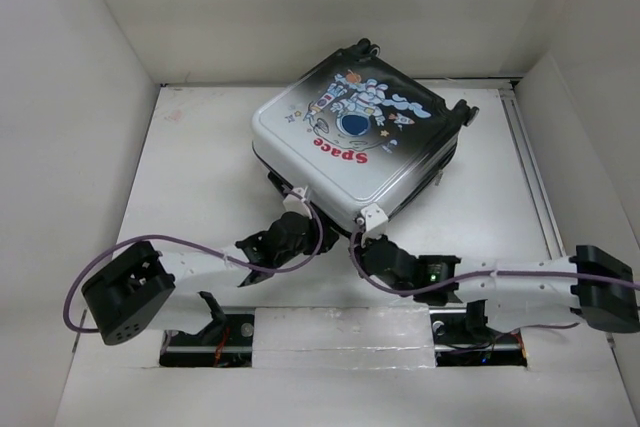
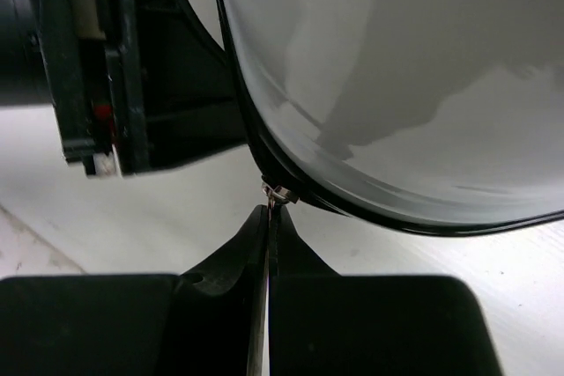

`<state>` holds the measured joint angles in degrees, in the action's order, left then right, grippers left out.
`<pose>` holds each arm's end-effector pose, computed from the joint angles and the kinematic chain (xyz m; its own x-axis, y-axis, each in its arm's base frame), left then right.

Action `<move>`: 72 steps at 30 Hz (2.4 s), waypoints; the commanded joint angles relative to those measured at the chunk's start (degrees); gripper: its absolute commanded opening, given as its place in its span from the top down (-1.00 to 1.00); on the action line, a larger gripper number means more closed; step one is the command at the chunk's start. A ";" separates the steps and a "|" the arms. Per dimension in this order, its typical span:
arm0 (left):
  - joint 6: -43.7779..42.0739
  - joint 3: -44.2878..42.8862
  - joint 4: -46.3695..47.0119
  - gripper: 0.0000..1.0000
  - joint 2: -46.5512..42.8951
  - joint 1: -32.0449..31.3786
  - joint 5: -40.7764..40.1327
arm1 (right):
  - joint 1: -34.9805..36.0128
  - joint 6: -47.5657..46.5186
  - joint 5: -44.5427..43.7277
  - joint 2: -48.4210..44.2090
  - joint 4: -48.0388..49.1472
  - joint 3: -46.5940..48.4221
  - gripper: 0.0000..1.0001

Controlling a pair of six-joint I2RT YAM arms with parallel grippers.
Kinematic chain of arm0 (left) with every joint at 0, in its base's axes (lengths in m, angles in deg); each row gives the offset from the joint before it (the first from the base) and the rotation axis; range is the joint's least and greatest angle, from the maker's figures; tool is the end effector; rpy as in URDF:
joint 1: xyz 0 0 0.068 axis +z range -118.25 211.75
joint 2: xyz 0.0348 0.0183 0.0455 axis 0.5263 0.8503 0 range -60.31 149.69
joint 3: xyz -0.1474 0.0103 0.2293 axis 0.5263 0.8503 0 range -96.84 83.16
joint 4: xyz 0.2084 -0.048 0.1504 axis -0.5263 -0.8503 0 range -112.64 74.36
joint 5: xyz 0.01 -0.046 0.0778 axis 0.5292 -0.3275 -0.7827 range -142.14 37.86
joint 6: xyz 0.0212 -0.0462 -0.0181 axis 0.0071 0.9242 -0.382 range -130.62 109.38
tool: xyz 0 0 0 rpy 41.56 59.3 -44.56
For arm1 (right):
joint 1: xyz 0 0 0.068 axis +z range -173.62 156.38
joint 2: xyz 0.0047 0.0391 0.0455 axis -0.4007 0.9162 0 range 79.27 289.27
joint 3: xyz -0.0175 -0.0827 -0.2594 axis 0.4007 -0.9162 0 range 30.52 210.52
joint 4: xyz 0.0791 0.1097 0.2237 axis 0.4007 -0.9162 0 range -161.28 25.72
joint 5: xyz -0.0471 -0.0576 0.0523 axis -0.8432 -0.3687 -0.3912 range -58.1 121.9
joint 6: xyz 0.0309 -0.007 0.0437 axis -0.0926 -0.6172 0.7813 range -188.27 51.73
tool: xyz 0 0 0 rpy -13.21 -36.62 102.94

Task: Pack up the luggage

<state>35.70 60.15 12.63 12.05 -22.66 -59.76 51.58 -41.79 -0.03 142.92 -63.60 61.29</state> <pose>0.1477 -0.1981 0.1789 -0.6754 -0.2879 -0.6789 0.3556 0.6794 -0.6419 0.0767 0.2169 0.2118 -0.4368 -0.1717 -0.8830 -0.5716 0.8110 0.1251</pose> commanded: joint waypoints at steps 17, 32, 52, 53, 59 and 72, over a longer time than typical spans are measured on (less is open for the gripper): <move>3.94 3.13 -0.87 0.46 -13.44 2.65 -6.68 | 6.01 10.79 -13.08 18.86 17.59 13.01 1.00; 4.45 -10.11 -14.47 -0.34 -25.71 38.30 -3.68 | 7.15 11.06 -10.90 15.52 17.07 11.39 1.00; 3.51 -58.99 -16.31 -0.18 34.93 54.94 28.97 | 8.74 8.16 -4.91 17.72 13.64 13.26 0.91; 4.55 -58.39 -14.67 -0.16 35.48 54.94 30.63 | 8.74 7.54 -3.16 18.25 11.11 15.62 0.62; 5.53 -52.85 -8.14 -0.16 35.48 54.94 32.14 | 10.75 4.11 0.38 15.90 -1.90 22.94 -0.50; 5.35 -42.76 -1.92 -0.07 31.71 50.72 29.41 | -23.13 7.55 -4.84 -21.99 -16.25 3.43 0.92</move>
<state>42.50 12.86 8.55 48.40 31.79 -32.40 35.54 -33.18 -6.84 122.40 -76.25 67.34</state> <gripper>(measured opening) 0.542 0.045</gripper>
